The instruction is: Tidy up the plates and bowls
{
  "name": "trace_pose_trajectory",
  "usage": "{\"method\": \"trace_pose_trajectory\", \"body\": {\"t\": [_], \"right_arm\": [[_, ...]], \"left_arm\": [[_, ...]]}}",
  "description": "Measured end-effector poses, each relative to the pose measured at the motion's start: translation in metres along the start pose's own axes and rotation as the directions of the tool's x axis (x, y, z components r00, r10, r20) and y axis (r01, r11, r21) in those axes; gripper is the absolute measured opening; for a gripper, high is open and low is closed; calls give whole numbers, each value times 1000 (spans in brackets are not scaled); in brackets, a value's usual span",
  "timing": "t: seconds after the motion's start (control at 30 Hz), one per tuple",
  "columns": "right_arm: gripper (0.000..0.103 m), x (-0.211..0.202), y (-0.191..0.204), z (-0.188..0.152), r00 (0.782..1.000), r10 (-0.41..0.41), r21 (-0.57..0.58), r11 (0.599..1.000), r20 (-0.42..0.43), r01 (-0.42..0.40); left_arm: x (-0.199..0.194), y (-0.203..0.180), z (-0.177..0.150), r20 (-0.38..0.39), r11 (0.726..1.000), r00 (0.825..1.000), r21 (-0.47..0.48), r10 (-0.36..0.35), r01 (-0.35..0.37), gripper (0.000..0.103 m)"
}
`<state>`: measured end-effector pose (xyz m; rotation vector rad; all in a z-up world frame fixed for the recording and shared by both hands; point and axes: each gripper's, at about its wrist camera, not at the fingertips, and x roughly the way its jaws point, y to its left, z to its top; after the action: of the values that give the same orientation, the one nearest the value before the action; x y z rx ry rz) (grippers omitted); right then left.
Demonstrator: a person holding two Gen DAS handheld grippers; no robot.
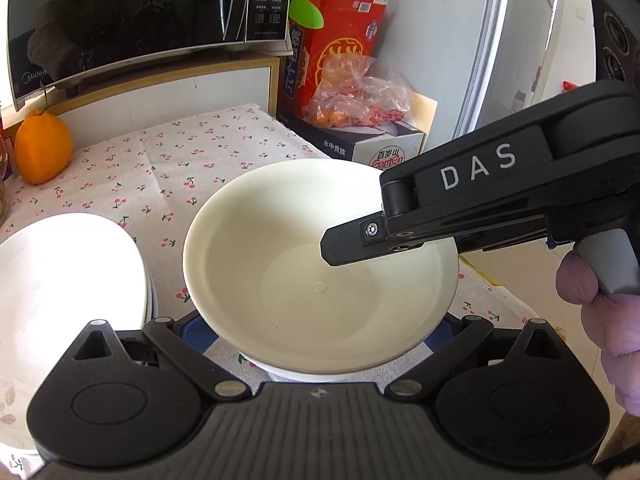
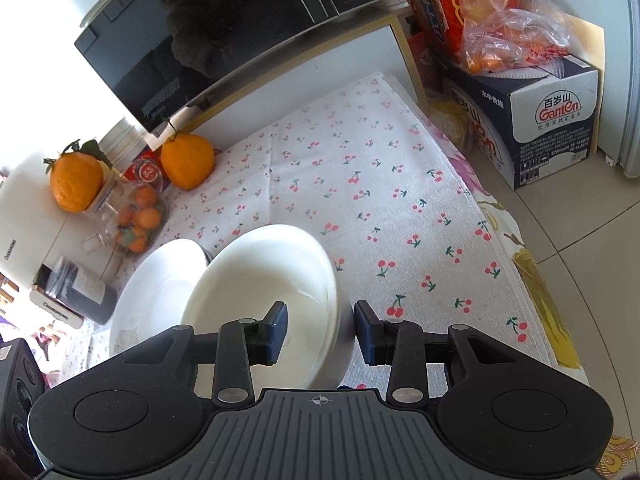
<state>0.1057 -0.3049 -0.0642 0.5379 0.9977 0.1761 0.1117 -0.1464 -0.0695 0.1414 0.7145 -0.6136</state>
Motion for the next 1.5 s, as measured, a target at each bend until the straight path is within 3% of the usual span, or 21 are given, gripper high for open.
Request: {"method": "trace_pose_trajectory", "body": {"t": [0.6, 1.5], "right_arm": [[36, -9, 22, 6, 998, 58, -31, 998, 25, -57], [36, 20, 95, 3, 992, 128, -86, 988, -3, -128]], "left_arm": [[-23, 12, 4, 28, 1000, 1000, -4, 9, -9, 99], [-72, 67, -8, 50, 994, 995, -72, 85, -81, 98]]}}
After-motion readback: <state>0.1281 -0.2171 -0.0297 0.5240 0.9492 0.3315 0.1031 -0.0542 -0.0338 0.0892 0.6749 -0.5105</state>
